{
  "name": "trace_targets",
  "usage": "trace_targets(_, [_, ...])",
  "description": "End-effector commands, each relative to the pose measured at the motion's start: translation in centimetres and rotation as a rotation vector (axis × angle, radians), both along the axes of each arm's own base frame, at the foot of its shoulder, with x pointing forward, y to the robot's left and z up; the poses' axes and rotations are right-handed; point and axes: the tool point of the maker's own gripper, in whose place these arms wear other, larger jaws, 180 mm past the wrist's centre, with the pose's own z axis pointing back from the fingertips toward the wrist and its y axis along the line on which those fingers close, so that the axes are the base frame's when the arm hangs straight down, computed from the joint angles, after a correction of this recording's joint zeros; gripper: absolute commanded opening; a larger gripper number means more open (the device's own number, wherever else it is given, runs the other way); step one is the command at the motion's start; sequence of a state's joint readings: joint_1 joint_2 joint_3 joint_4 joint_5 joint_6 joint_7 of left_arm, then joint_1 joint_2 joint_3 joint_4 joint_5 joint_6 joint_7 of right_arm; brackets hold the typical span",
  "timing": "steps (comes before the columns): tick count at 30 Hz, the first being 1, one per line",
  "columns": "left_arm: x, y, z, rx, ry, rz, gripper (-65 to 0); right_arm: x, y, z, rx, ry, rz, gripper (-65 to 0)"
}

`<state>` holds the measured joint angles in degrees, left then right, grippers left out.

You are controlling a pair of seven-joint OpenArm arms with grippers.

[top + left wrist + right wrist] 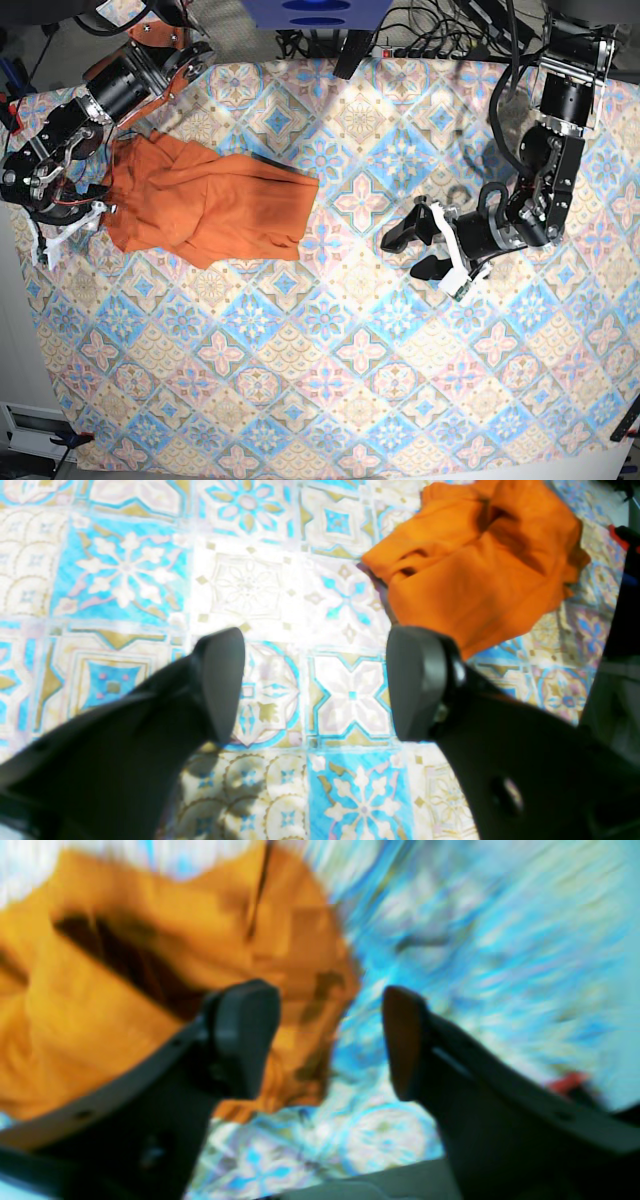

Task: Fold the T-shirt properly
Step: 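Drag the shirt with the right gripper toward the cloth center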

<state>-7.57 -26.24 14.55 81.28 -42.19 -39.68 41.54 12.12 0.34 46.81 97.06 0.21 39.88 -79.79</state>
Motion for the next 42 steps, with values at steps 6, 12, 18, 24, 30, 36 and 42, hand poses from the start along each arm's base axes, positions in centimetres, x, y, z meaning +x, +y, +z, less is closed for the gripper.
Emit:
trace_targets(6, [0.3, -0.1, 1.0, -0.032, -0.03, 0.003, -22.3, -0.2, -0.3, -0.3, 0.005, 0.013, -0.002, -18.4])
trace_targets(12, [0.3, -0.1, 1.0, -0.033, -0.028, 0.003, -22.3, -1.6, 1.8, -4.8, 0.125, 0.114, 0.021, -18.2])
trace_targets(18, [0.2, -0.1, 0.9, -0.031, -0.026, 0.002, -22.3, -1.5, 3.5, -7.4, 0.207, 0.122, 0.035, -18.2])
trace_targets(24, [-0.1, 0.0, 0.6, -0.031, -0.016, 0.006, -22.3, -2.3, 4.5, -9.3, 0.254, 0.138, 0.038, -18.2])
trace_targets(30, [-0.2, 0.0, 0.6, -0.031, -0.015, 0.006, -22.3, -3.7, 4.9, -10.3, 0.262, 0.166, 0.041, -18.4])
trace_targets(36, [-0.3, 0.0, 0.5, -0.028, -0.013, 0.003, -22.3, -4.1, 5.0, -10.4, 0.263, 0.181, 0.042, -35.1])
trace_targets(42, [-1.4, 0.8, -1.6, 0.071, 0.004, -0.015, -22.3, -5.0, 4.8, -10.0, 0.254, 0.241, 0.045, -55.9])
